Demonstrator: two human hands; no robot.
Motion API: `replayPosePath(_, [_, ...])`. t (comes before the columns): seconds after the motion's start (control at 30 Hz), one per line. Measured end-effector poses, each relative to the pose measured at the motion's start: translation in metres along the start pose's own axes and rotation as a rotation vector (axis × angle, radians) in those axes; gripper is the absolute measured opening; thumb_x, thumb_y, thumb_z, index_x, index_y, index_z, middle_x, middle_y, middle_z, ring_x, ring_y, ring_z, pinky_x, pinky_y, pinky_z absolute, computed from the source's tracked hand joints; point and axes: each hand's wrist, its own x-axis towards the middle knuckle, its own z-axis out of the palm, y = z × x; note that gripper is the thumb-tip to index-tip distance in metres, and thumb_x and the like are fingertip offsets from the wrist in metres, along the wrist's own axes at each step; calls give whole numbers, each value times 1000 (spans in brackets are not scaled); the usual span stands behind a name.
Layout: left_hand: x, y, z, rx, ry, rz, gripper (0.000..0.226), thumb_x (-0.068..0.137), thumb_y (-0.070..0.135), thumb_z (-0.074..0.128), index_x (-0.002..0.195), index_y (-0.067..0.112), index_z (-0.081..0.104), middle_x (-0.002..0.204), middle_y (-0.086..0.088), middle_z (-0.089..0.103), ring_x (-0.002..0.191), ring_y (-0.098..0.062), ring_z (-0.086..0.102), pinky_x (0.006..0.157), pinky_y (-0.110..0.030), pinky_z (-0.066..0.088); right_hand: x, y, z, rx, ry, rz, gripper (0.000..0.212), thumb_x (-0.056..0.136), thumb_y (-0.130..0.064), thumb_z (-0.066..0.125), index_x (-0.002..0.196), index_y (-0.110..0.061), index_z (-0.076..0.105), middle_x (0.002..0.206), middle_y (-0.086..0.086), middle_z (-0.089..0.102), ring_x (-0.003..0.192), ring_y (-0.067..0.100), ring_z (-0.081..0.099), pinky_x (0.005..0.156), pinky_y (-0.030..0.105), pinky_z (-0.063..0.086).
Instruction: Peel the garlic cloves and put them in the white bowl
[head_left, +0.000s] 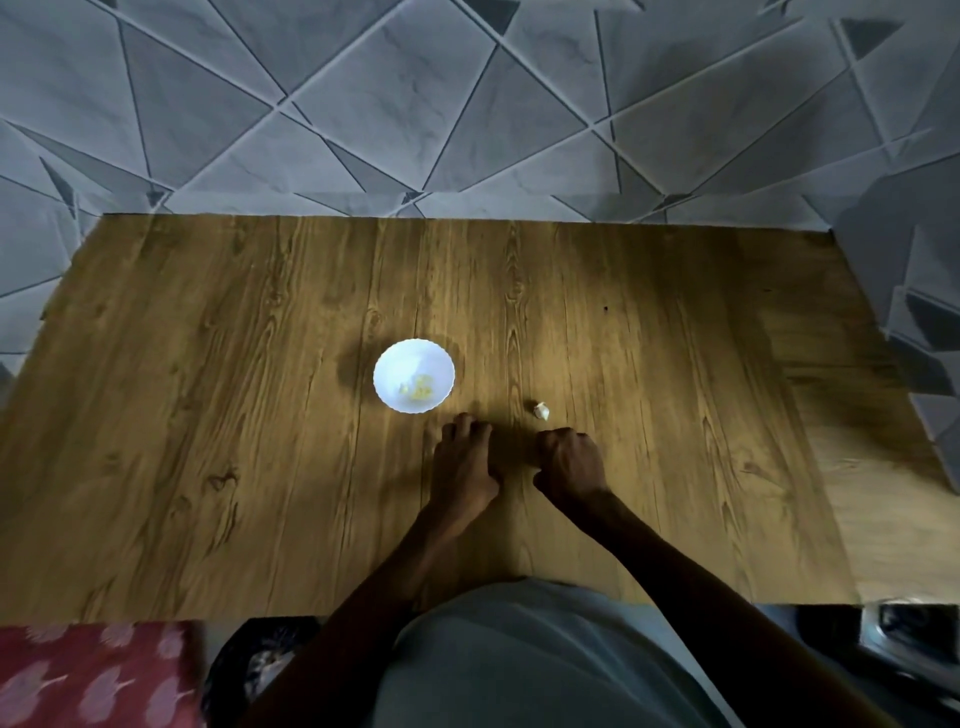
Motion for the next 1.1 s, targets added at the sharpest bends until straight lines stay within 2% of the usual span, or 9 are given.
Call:
replayPosePath(0.17, [3, -2, 0, -41, 7, 19, 65, 83, 28, 70, 140, 18, 43, 150, -2, 31, 136, -26, 28, 111, -40, 32, 7, -1, -6, 42, 8, 14, 27, 91, -13, 62, 117, -7, 61, 111, 7, 66, 95, 20, 64, 72, 24, 47])
replayPosePath(0.23, [7, -3, -3, -259, -2, 5, 48, 83, 21, 69, 130, 17, 57, 139, -2, 50, 129, -21, 43, 105, -32, 37, 10, 6, -8, 153, 9, 25, 17, 91, -13, 63, 107, -7, 67, 92, 3, 68, 79, 15, 66, 61, 21, 46])
replayPosePath(0.3, [5, 0, -12, -560, -44, -26, 27, 85, 15, 69, 112, 14, 69, 114, -2, 69, 106, -13, 62, 89, -24, 46, 10, 15, -8, 379, -12, -22, 5, 89, -13, 69, 90, -9, 72, 71, -7, 65, 60, 5, 63, 58, 25, 55])
replayPosePath(0.43, [-3, 7, -28, -1043, -156, -132, 16, 87, 6, 69, 100, -3, 71, 85, -12, 71, 75, -17, 65, 69, -21, 52, -2, 19, -16, 676, 56, -130, 4, 85, -4, 73, 84, -8, 74, 69, -5, 70, 61, 6, 69, 61, 26, 60])
replayPosePath(0.6, [-6, 9, -36, -1125, -234, -228, 21, 87, -3, 66, 105, -13, 64, 82, -16, 67, 59, -5, 64, 58, -14, 50, -5, 9, -21, 729, 74, -141, 8, 85, -3, 72, 90, -9, 73, 74, -7, 70, 66, 3, 70, 61, 18, 57])
replayPosePath(0.7, [-6, 8, -38, -1215, -273, -255, 23, 89, -6, 62, 109, -17, 62, 84, -17, 66, 65, -10, 64, 63, -17, 52, -4, 7, -24, 732, 90, -152, 12, 85, -2, 72, 91, -13, 73, 75, -8, 70, 68, 2, 70, 62, 18, 57])
replayPosePath(0.87, [-8, 4, -45, -1134, -196, -141, 16, 89, -5, 61, 102, -13, 66, 81, -14, 70, 68, -11, 67, 62, -15, 50, -9, 5, -28, 985, 70, -26, 12, 84, -4, 72, 93, -11, 74, 82, 1, 74, 75, 12, 73, 70, 30, 61])
replayPosePath(1.0, [-7, 3, -46, -1017, -96, -9, 11, 88, 6, 68, 97, 1, 73, 83, -10, 74, 71, -14, 70, 69, -24, 55, -14, 2, -35, 1318, 65, 85, 29, 83, 2, 72, 110, -8, 65, 87, 11, 75, 83, 24, 74, 74, 38, 61])
replayPosePath(1.1, [-8, 7, -50, -1161, -156, -127, 14, 89, 6, 66, 100, -2, 72, 84, -12, 73, 71, -14, 69, 67, -21, 52, -15, -3, -37, 1206, 174, 70, 31, 82, -5, 76, 110, -10, 65, 84, 7, 76, 78, 20, 74, 72, 39, 61])
